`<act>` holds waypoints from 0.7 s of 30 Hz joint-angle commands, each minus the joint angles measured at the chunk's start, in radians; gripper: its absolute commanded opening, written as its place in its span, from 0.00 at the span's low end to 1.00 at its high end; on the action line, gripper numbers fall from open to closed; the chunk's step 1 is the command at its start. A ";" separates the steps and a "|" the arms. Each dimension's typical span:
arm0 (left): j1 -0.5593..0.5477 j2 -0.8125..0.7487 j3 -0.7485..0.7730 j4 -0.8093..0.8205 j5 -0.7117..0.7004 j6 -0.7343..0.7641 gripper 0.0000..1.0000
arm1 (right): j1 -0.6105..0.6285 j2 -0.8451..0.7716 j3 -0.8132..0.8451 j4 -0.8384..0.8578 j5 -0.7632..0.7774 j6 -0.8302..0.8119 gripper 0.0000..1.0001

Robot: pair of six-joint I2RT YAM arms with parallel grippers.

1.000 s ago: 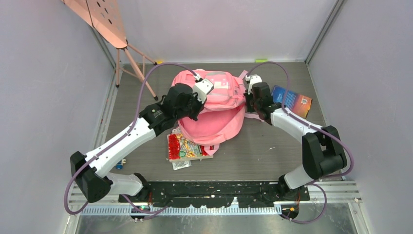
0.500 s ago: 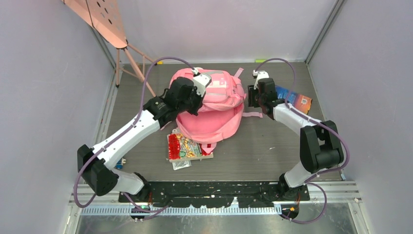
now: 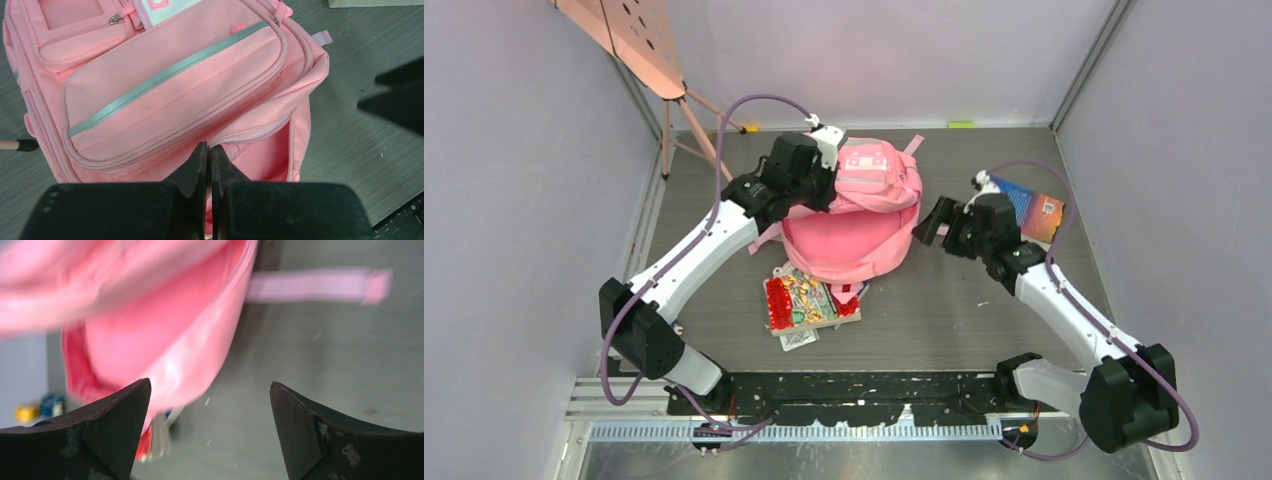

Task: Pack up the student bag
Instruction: Unzip the student bag at the center of the board.

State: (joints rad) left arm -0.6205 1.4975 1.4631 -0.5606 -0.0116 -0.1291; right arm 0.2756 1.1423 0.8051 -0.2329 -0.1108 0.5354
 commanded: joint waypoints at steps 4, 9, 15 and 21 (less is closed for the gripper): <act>0.052 -0.014 0.014 0.078 -0.009 -0.013 0.00 | 0.278 -0.166 -0.234 0.190 -0.128 0.346 0.96; 0.054 -0.057 -0.068 0.129 0.035 -0.010 0.00 | 0.528 -0.238 -0.396 0.407 0.093 0.495 0.99; 0.053 -0.081 -0.090 0.140 0.072 -0.028 0.00 | 0.637 -0.098 -0.467 0.630 0.175 0.536 1.00; 0.054 -0.102 -0.098 0.143 0.068 -0.023 0.00 | 0.686 0.092 -0.447 0.804 0.185 0.543 1.00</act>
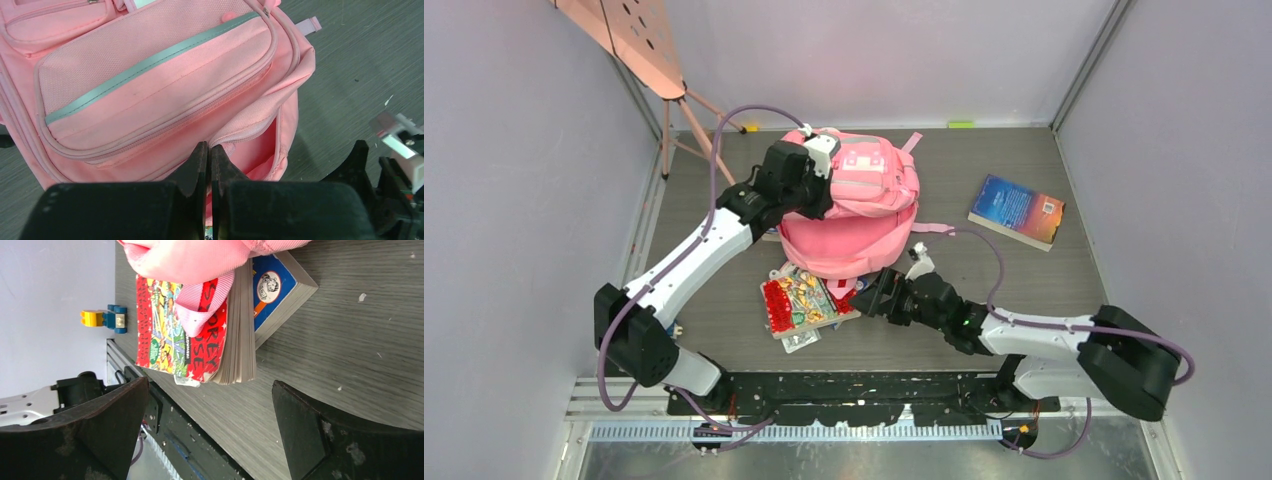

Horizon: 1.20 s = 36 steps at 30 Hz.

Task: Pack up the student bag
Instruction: Unzip the student bag at the center of the board, then pick up the book from the center of the board.

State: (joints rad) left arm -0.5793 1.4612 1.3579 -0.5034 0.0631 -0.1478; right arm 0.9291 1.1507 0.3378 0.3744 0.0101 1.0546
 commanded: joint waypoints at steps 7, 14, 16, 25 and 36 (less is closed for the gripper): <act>0.012 -0.067 0.009 0.077 -0.012 0.002 0.00 | 0.062 0.242 0.021 0.311 0.139 0.048 0.99; 0.012 -0.063 0.011 0.072 -0.023 0.007 0.00 | 0.068 0.362 0.033 0.391 0.141 0.085 0.92; 0.012 -0.060 0.012 0.069 -0.024 0.008 0.00 | 0.070 0.386 0.038 0.420 0.126 0.098 0.88; 0.012 -0.059 0.012 0.068 -0.035 0.014 0.00 | 0.108 0.410 0.017 0.471 0.128 0.179 0.64; 0.012 -0.065 0.012 0.067 -0.042 0.016 0.00 | 0.115 0.244 0.013 0.297 0.244 0.126 0.23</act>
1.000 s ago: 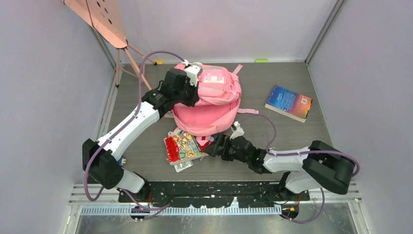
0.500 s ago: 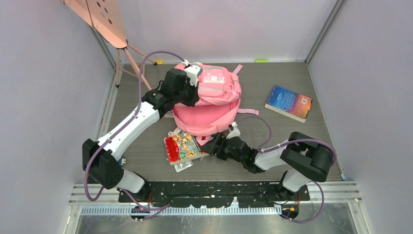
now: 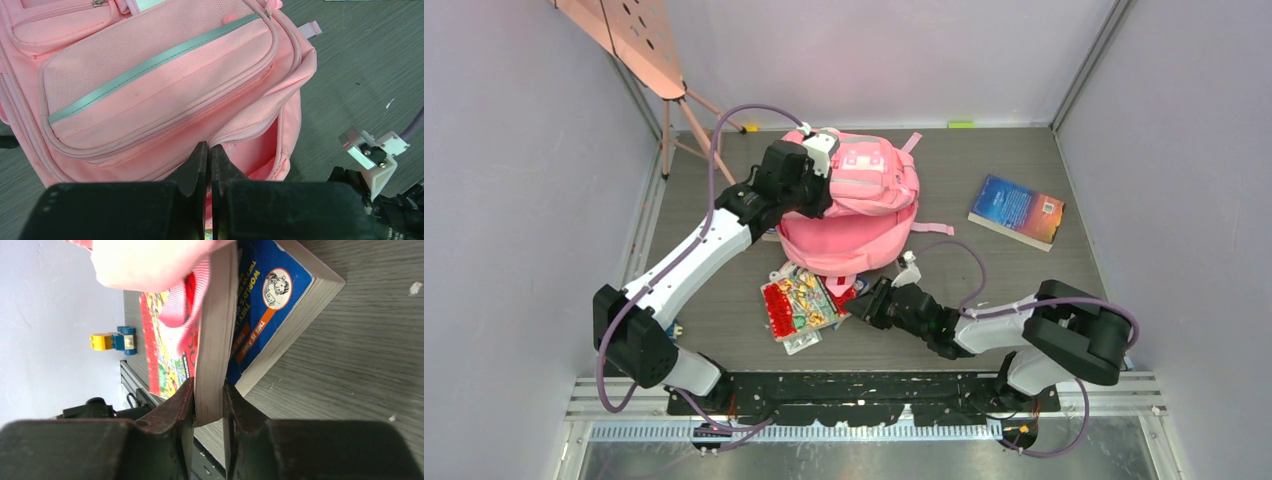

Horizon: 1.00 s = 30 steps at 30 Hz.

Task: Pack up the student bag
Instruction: Pick up the book from the center of the board.

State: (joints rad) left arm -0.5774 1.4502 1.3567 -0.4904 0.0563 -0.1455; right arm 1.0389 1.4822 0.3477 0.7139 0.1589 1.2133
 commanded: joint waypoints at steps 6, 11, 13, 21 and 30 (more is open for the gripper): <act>0.010 -0.060 0.013 0.053 -0.048 0.024 0.00 | 0.006 -0.283 0.040 -0.331 0.196 -0.105 0.02; 0.010 -0.062 0.013 0.052 -0.047 0.030 0.00 | 0.006 -0.512 0.122 -0.669 0.271 -0.234 0.01; 0.010 -0.061 0.012 0.052 -0.049 0.032 0.00 | 0.006 -0.598 0.168 -0.829 0.277 -0.286 0.01; 0.010 -0.063 0.012 0.062 -0.010 0.032 0.00 | 0.006 -0.820 0.325 -1.168 0.288 -0.335 0.01; 0.010 -0.093 -0.004 0.088 0.022 0.043 0.00 | 0.006 -0.900 0.430 -1.172 0.314 -0.357 0.01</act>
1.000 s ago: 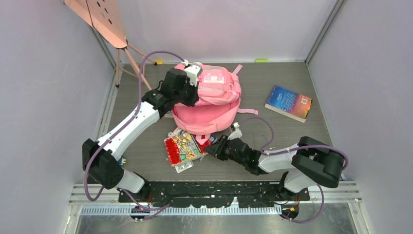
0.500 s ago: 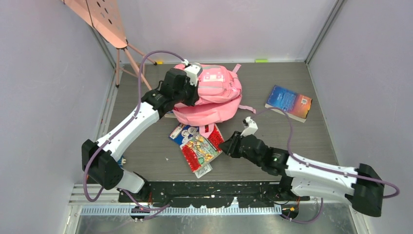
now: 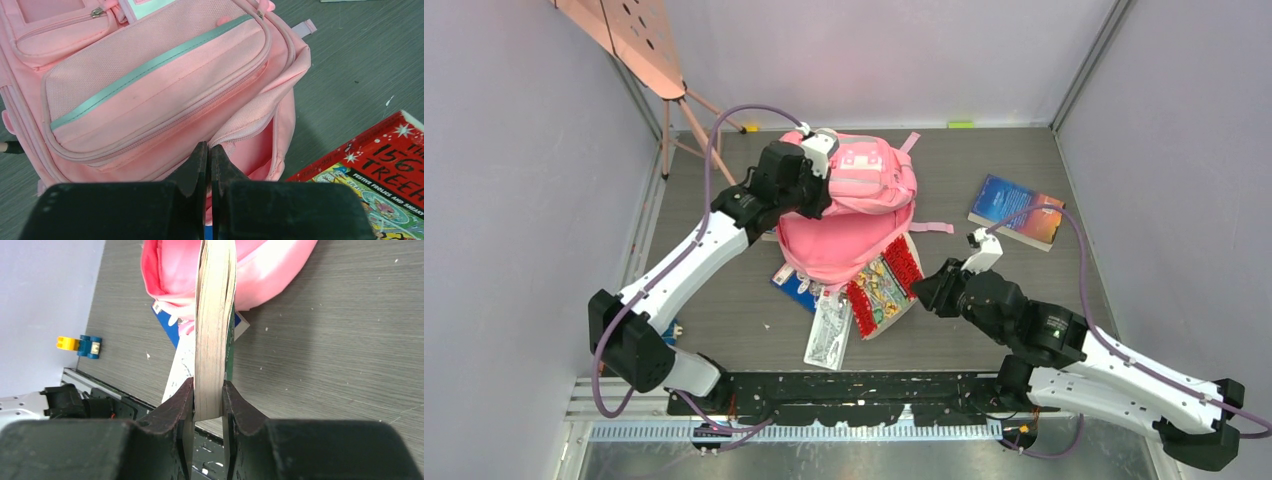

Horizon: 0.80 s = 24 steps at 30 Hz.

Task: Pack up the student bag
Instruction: Pick up the book from the center of the board, then place the book in the student bag.

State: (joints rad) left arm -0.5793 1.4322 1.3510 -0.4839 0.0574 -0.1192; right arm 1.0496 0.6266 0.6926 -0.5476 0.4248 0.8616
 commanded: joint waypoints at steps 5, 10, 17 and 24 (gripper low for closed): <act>0.012 -0.086 -0.008 0.103 0.066 0.012 0.00 | -0.005 -0.036 0.089 0.281 -0.012 0.026 0.00; 0.012 -0.082 -0.010 0.110 0.092 -0.006 0.00 | -0.005 0.004 0.048 0.549 -0.055 0.057 0.01; 0.011 -0.084 -0.005 0.105 0.091 -0.020 0.00 | -0.004 0.116 0.020 0.715 -0.063 0.080 0.01; 0.010 -0.102 -0.017 0.128 0.115 -0.031 0.00 | -0.005 0.229 -0.118 0.909 0.071 0.124 0.01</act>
State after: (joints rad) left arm -0.5735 1.3994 1.3293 -0.4599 0.1345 -0.1276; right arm 1.0454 0.8219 0.6163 0.1295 0.3782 0.9367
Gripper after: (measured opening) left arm 0.023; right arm 0.269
